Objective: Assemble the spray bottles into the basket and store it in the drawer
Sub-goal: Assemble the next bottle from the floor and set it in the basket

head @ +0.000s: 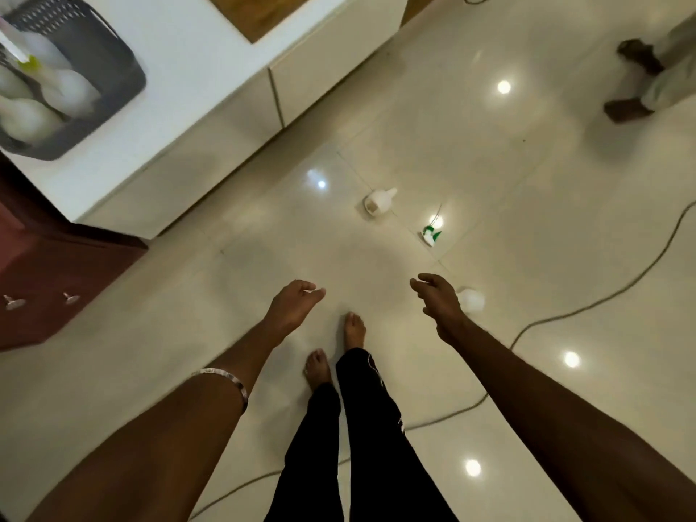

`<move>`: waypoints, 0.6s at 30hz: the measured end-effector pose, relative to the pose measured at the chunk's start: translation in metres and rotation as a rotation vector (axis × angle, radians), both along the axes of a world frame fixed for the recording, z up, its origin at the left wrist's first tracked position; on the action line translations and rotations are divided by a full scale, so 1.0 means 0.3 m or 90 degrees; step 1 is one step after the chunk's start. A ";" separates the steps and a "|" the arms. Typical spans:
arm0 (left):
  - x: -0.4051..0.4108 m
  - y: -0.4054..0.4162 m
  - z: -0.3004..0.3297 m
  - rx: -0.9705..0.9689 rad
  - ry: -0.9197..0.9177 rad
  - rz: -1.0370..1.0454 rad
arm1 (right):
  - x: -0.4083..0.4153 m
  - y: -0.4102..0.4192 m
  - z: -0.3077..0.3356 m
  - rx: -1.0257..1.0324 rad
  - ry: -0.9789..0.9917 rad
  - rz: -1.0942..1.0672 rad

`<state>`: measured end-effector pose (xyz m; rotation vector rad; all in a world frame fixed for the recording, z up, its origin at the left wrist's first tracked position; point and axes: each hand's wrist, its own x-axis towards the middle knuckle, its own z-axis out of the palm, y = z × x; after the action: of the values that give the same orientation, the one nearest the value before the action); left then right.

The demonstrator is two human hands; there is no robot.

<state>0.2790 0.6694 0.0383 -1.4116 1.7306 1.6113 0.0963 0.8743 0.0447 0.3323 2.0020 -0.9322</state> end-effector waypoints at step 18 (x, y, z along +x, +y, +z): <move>-0.344 0.657 -0.498 0.115 -0.046 -0.056 | -0.057 0.663 -0.496 0.067 -0.033 -0.079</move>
<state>0.1759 0.8667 -0.1112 -1.2750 1.5419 1.6049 0.0793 1.0732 -0.1041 0.5382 2.0051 -0.8873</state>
